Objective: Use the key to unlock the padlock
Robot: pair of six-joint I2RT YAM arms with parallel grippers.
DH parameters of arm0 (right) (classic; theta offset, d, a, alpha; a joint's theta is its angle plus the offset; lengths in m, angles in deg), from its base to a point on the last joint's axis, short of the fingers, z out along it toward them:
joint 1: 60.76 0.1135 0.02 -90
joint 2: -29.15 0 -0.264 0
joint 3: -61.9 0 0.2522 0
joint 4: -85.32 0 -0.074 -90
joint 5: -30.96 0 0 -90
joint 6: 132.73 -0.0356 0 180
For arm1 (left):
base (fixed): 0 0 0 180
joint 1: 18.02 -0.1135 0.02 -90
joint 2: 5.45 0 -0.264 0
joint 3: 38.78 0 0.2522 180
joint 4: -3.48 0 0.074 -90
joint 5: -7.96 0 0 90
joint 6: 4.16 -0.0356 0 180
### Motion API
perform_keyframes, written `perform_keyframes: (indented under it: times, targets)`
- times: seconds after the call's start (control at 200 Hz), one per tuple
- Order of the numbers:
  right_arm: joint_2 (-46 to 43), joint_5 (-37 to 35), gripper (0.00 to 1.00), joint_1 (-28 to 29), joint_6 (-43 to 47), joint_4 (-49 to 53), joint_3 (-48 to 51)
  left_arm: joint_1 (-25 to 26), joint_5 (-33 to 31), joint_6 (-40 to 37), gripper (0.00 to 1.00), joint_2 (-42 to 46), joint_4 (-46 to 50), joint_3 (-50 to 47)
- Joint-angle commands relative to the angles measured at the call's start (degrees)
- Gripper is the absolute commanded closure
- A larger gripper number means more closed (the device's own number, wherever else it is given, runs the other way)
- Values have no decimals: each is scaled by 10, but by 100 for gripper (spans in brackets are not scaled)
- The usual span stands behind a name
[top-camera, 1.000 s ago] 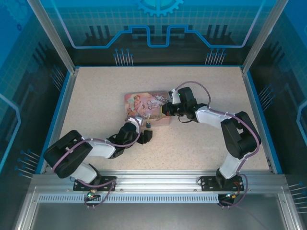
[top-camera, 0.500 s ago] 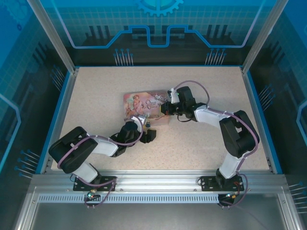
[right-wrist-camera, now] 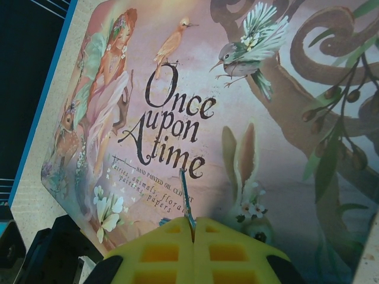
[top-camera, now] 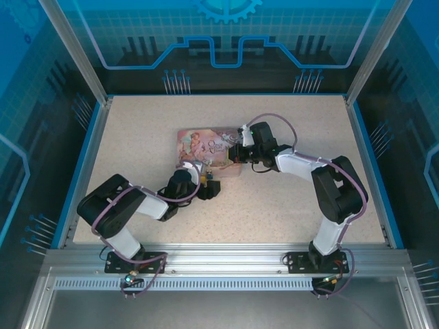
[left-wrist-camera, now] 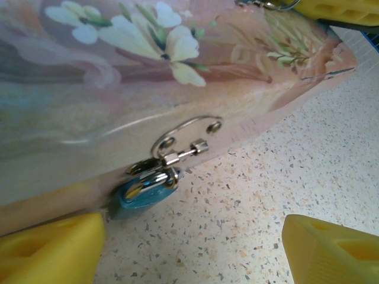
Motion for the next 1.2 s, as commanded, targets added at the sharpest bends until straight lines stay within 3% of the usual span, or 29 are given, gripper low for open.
perform_keyframes:
  times: [0.0, 0.24, 0.54, 0.905, 1.056, 1.196]
  targets:
    - [22, -10, 100, 7, 4, 35, -10, -6, -13, 12, 20, -11, -30, -8]
    - [21, -11, 100, 7, 8, 42, -11, -7, -40, 10, 17, -28, -56, -12]
    - [20, -5, 100, 7, 11, 39, -14, -11, -21, 3, 18, -52, -87, 5]
    - [16, -1, 100, 6, 15, 37, -13, -10, 25, 10, 35, -38, -87, 32]
    - [15, 0, 100, 7, 13, 35, -11, -11, 28, 15, 39, -30, -88, 31]
    - [14, 2, 100, 7, 13, 34, -10, -11, 21, 25, 48, -31, -93, 30]
